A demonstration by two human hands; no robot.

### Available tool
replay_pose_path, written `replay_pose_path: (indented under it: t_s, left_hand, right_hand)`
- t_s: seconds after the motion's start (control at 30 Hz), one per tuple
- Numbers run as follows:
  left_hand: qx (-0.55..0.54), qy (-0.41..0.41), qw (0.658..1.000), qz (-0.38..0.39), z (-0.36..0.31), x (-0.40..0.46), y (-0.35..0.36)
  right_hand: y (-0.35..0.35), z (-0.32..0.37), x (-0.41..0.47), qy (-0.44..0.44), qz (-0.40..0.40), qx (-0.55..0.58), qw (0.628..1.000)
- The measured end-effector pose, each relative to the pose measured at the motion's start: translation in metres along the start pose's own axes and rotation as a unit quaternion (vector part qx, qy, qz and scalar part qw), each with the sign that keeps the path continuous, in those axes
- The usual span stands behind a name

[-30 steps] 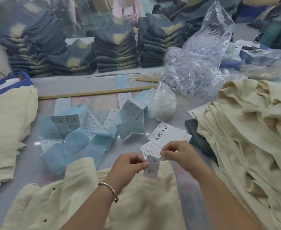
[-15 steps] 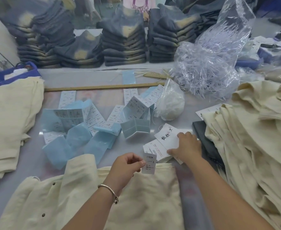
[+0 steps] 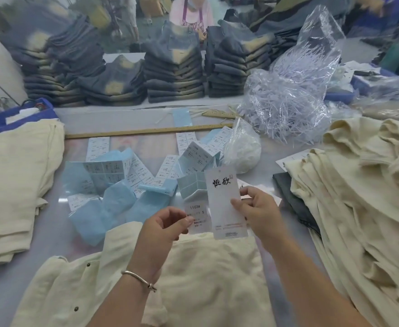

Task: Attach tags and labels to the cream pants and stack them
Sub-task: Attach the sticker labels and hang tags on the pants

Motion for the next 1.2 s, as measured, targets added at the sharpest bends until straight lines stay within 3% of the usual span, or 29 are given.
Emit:
replay_pose_path:
  t_s: [0.3,0.77,1.03,1.2]
  left_hand:
    - [0.051,0.020,0.997,0.054,-0.028,-0.029,-0.018]
    - [0.046,0.042,0.997,0.054,-0.032,-0.041,-0.038]
    - [0.213,0.234,0.948,0.023,-0.032,-0.049,-0.043]
    - [0.190,0.180,0.965,0.001,-0.031,-0.049,-0.046]
  right_hand:
    - [0.059,0.027,-0.064,0.046,0.096,0.168,0.980]
    - [0.077,0.055,-0.099,0.011,0.089,0.138,0.986]
    - [0.085,0.063,-0.105,0.008,0.081,0.170,0.982]
    - [0.085,0.062,-0.107,0.028,0.066,0.222,0.972]
Point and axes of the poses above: each hand's wrist, its own x-axis towards the middle knuckle, its own y-axis out of the palm, z = x × y, the point moved 2 cm from there along x, towards the middle knuckle, and after that the axes turned 14 degrees about -x, right-handed, at the moved point
